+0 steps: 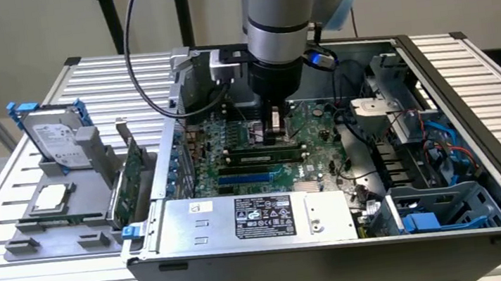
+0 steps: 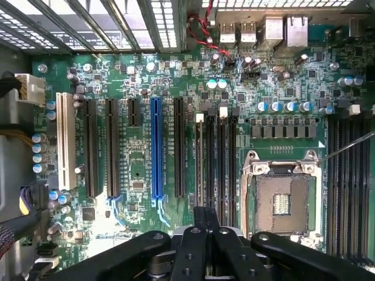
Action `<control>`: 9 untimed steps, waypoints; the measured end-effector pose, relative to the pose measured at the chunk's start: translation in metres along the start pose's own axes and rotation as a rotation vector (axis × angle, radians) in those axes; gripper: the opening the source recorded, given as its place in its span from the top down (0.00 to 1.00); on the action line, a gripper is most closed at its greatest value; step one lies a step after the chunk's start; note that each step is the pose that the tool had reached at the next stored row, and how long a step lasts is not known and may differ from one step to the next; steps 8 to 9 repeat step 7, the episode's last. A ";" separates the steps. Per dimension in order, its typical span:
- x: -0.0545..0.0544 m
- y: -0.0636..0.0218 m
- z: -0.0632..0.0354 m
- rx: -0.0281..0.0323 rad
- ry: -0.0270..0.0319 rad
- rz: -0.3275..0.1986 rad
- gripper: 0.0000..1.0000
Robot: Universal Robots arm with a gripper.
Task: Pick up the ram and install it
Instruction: 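Press down the ram until it locks into place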
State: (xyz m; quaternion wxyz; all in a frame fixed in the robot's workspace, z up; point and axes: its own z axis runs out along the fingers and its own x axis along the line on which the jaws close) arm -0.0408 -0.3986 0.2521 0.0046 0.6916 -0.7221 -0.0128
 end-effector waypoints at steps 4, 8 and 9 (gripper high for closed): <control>0.000 0.0000 0.0000 0.0000 0.0001 0.000 1.00; 0.000 0.0000 -0.0001 0.0000 0.0001 0.000 1.00; 0.000 0.0000 -0.0001 0.0000 0.0001 0.000 1.00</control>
